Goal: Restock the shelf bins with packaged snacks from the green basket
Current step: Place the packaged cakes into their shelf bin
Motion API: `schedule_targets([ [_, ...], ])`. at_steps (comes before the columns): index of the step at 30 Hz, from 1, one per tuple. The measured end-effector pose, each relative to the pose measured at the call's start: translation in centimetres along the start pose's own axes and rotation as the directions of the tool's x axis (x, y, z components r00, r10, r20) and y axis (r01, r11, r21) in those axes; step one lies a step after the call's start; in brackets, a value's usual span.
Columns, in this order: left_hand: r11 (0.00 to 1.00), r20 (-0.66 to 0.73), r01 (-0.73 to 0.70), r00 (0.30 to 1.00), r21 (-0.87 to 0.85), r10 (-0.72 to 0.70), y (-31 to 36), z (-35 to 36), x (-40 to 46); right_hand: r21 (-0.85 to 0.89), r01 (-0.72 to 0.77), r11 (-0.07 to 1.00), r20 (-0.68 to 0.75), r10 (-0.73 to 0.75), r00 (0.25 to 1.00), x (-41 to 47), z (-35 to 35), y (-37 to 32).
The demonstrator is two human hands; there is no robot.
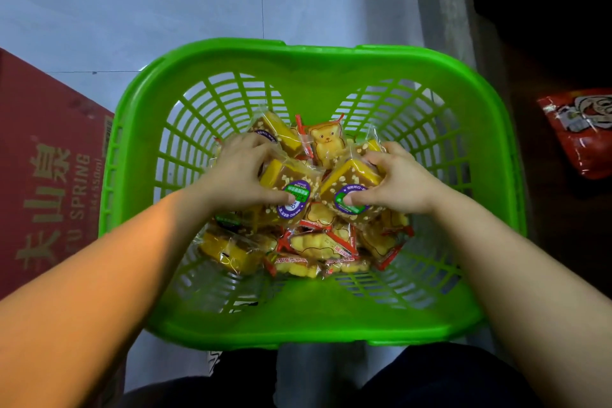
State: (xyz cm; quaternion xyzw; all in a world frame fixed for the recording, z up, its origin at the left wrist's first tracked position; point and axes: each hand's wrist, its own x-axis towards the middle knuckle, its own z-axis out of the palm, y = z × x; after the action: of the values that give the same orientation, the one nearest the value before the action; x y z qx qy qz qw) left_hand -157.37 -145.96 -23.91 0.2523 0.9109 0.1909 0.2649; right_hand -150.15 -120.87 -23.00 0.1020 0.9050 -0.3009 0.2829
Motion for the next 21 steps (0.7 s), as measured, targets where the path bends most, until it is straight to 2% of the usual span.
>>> schedule_targets([
  [2, 0.984, -0.041, -0.023, 0.999, -0.174, 0.016, -0.1, -0.2, -0.4, 0.095, -0.050, 0.994, 0.009, 0.049, 0.999, -0.1, -0.4, -0.1],
  [4, 0.928, -0.121, -0.012, 0.992, -0.372, -0.036, 0.1, -0.8, -0.9, 0.380, -0.093, 0.920, 0.015, 0.095, 0.995, -0.6, -1.1, -0.3],
  [6, 0.836, -0.195, 0.014, 0.970, -0.548, -0.145, 1.1, -1.9, -1.5, 0.641, -0.123, 0.758, -0.028, 0.184, 0.983, -1.7, -2.0, -1.3],
  [9, 0.684, -0.239, 0.049, 0.916, -0.728, -0.321, 3.9, -5.0, -3.3, 0.904, -0.057, 0.423, -0.091, 0.320, 0.943, -5.1, -3.7, -4.6],
  [11, 0.591, -0.228, 0.065, 0.884, -0.804, -0.407, 6.6, -8.1, -5.2, 0.970, 0.007, 0.241, -0.108, 0.410, 0.906, -8.7, -5.3, -7.6],
  [15, 0.342, -0.164, 0.002, 0.875, -0.940, -0.456, 13.2, -15.9, -10.8, 0.993, 0.117, 0.001, -0.101, 0.511, 0.854, -18.2, -10.6, -14.8],
  [17, 0.254, -0.137, -0.012, 0.866, -0.967, -0.480, 16.4, -20.3, -13.7, 0.989, 0.148, -0.017, -0.117, 0.525, 0.843, -23.1, -14.1, -18.6],
  [21, 0.185, -0.081, -0.001, 0.902, -0.983, -0.424, 23.3, -30.5, -18.5, 0.975, 0.183, 0.129, -0.223, 0.520, 0.824, -32.8, -22.1, -25.2],
])
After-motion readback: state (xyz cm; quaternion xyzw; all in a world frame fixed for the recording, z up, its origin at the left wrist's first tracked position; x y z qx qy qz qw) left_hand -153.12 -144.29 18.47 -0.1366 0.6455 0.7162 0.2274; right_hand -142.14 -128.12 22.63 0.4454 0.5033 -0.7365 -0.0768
